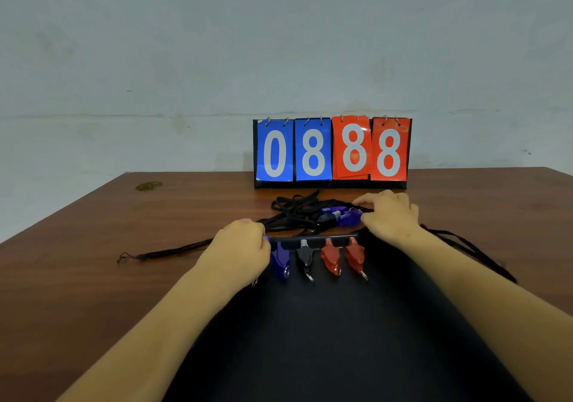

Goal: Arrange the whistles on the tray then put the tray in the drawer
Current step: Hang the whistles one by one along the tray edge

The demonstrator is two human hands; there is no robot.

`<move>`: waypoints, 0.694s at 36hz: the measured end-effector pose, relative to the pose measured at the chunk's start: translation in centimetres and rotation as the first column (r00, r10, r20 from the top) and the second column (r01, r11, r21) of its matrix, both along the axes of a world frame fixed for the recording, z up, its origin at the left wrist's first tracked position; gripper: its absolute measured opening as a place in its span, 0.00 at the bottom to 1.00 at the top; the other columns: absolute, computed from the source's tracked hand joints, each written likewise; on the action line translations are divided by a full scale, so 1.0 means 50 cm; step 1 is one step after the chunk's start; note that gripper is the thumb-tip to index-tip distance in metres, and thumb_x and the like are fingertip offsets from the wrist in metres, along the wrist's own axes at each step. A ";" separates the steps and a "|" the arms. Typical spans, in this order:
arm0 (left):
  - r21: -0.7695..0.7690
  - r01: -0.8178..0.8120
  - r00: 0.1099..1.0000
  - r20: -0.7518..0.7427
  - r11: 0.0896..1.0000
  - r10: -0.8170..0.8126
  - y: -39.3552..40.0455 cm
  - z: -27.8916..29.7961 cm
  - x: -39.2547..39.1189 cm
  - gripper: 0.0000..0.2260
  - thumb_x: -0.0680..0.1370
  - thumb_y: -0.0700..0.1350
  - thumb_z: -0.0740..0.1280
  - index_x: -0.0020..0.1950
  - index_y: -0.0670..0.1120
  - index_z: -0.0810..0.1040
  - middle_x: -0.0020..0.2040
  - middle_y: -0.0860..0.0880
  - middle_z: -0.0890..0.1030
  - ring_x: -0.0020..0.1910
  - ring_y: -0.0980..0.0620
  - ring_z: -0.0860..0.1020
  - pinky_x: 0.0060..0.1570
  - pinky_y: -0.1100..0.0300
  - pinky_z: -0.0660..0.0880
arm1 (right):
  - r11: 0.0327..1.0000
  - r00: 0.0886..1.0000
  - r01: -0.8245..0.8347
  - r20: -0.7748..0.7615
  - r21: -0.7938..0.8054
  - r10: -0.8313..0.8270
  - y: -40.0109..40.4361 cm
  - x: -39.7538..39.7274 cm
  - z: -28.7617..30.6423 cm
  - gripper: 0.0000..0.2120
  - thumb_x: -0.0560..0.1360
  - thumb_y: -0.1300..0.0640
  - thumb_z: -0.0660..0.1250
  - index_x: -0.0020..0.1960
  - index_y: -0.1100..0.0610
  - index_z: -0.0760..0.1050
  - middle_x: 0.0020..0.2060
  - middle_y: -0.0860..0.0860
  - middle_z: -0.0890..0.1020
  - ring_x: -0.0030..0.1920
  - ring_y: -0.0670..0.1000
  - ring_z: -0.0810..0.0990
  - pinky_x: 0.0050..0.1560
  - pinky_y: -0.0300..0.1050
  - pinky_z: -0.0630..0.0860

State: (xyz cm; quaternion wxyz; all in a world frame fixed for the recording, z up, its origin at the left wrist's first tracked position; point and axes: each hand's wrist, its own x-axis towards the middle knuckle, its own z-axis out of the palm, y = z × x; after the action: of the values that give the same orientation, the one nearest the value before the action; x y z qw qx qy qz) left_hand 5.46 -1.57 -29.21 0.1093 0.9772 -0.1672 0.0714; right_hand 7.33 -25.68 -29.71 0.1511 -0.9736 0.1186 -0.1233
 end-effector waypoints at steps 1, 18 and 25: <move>0.001 -0.001 1.000 0.015 1.000 0.001 -0.001 -0.001 0.000 0.12 0.80 0.45 0.55 0.54 0.43 0.76 0.52 0.46 0.76 0.47 0.49 0.74 0.44 0.59 0.67 | 1.000 0.999 -0.025 -0.031 0.019 0.025 -0.003 0.003 0.000 0.17 0.76 0.54 0.63 0.64 0.45 0.71 0.64 0.54 0.72 0.67 0.58 0.64 0.66 0.55 0.62; 0.060 0.004 1.000 -0.017 0.998 -0.002 -0.004 0.001 0.007 0.12 0.80 0.43 0.54 0.56 0.44 0.75 0.52 0.46 0.75 0.51 0.47 0.74 0.47 0.58 0.70 | 0.919 0.982 -0.145 0.163 0.366 0.090 -0.037 -0.032 0.054 0.12 0.73 0.51 0.69 0.50 0.54 0.70 0.46 0.50 0.76 0.45 0.48 0.76 0.39 0.40 0.71; 0.062 -0.006 1.000 -0.021 0.998 0.008 -0.004 -0.001 0.007 0.12 0.80 0.44 0.54 0.57 0.44 0.75 0.53 0.46 0.75 0.51 0.48 0.74 0.47 0.59 0.69 | 0.868 0.996 -0.081 0.005 0.491 0.090 -0.058 -0.108 0.086 0.12 0.72 0.49 0.69 0.46 0.57 0.72 0.41 0.54 0.79 0.39 0.50 0.78 0.36 0.40 0.74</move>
State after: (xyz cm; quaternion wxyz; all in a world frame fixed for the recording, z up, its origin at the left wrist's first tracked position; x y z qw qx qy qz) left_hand 5.81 -1.78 -29.27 0.0806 0.9814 -0.1648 0.0563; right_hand 1.91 -28.56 -25.43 0.3972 -0.9088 0.1040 -0.0738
